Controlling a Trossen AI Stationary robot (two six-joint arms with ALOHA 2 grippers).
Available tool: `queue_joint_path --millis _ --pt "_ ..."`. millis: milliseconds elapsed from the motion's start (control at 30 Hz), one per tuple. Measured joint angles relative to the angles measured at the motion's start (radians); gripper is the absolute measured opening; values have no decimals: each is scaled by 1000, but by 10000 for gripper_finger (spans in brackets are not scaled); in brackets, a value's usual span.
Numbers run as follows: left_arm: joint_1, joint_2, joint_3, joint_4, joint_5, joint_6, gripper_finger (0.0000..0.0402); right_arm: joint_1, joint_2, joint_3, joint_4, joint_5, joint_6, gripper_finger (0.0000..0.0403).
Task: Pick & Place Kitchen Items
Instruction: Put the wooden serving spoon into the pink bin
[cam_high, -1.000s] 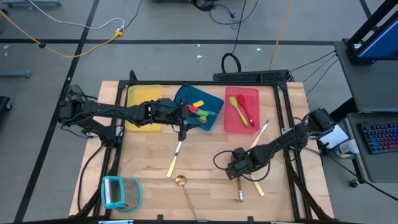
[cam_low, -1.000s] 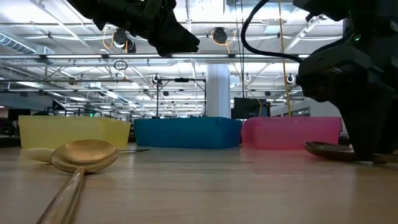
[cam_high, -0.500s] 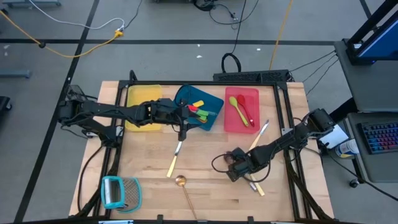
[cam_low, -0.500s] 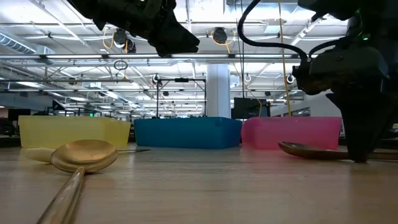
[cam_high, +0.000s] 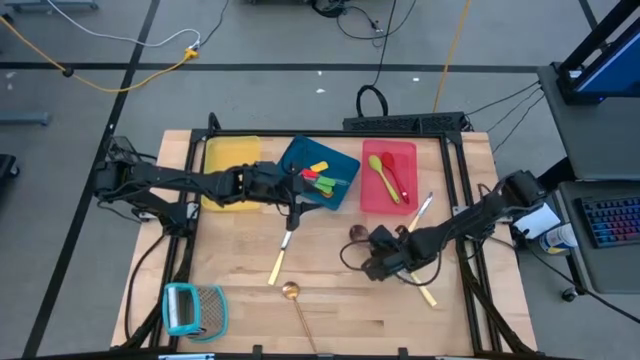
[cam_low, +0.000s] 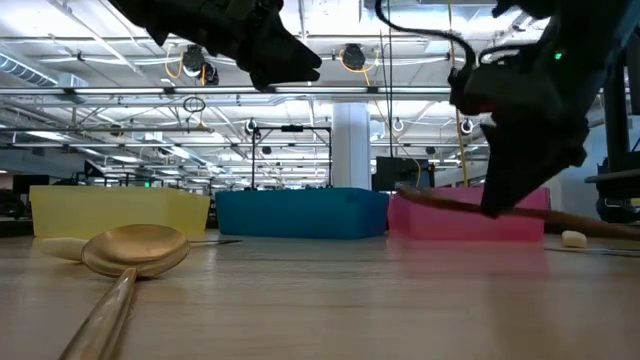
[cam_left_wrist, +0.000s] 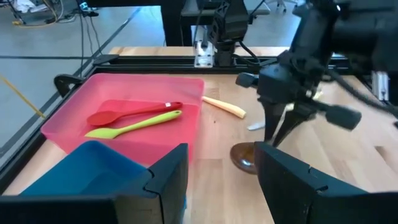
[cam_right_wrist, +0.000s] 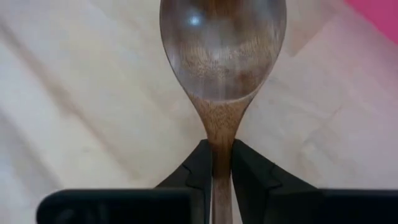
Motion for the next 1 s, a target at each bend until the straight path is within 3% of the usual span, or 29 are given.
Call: queue_joint_path --millis 100,300,567,800,1000 --pt "-19 0 0 -2 0 -4 186 -9 -48 0 1 61 -56 36" --pt "-65 0 0 -8 0 -27 186 -61 -138 2 -7 287 -159 36" --pt "-122 0 0 -8 -3 -82 186 -218 -229 3 53 527 -427 36" --pt "-164 0 0 -5 -5 -101 186 -403 -264 3 92 579 -612 35" --pt "-194 0 0 -6 -26 -109 186 -570 -264 -47 109 481 -641 37"
